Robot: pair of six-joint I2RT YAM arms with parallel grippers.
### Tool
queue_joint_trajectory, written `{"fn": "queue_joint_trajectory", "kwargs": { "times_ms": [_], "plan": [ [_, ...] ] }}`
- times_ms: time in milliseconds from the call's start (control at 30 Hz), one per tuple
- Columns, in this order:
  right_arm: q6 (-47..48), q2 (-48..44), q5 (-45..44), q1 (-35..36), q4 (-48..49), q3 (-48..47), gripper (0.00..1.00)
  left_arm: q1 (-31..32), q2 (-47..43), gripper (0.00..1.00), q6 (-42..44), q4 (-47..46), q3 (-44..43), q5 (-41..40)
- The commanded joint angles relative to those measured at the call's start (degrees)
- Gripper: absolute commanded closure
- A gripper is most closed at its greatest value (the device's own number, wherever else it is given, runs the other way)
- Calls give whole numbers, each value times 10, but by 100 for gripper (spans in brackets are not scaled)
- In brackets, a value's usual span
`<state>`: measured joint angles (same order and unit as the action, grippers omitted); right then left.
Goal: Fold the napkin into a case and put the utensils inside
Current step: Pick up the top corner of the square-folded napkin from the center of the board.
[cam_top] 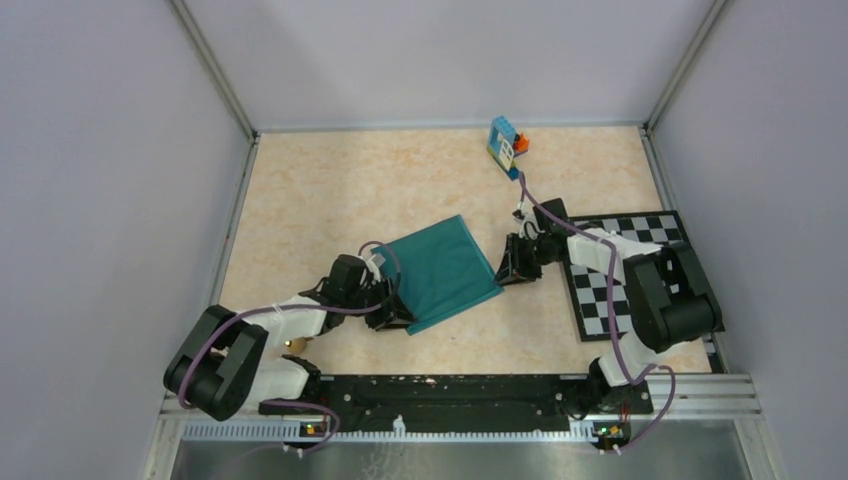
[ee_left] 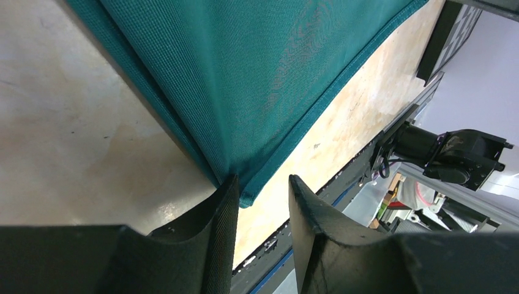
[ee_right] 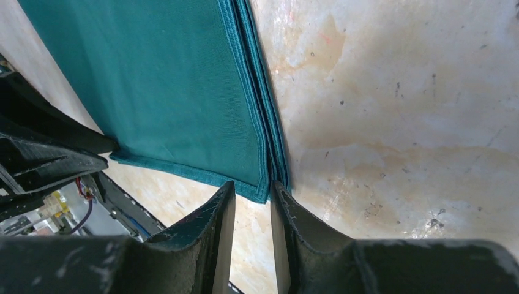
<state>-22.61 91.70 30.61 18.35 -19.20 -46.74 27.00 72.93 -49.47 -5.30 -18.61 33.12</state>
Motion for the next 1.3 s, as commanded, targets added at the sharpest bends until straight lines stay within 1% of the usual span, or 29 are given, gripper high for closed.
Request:
{"fn": "queue_joint_trajectory", "kwargs": {
  "times_ms": [0,467,767,933,1133,1267],
  "plan": [
    [-9,9,23,1,29,10,72,4,8,59,2,-23,3,-3],
    [-20,-2,47,1,37,31,71,8,17,59,-1,-35,5,-2],
    [-56,-20,70,1,69,45,67,10,13,59,-4,-37,8,-3],
    [-79,-19,78,1,110,62,65,10,14,59,-5,-37,9,-3],
    [-93,-12,60,1,138,68,62,10,11,60,-5,-36,8,-4],
    [-83,-20,35,1,109,65,62,11,11,60,-5,-35,8,-5]
  ]
}}
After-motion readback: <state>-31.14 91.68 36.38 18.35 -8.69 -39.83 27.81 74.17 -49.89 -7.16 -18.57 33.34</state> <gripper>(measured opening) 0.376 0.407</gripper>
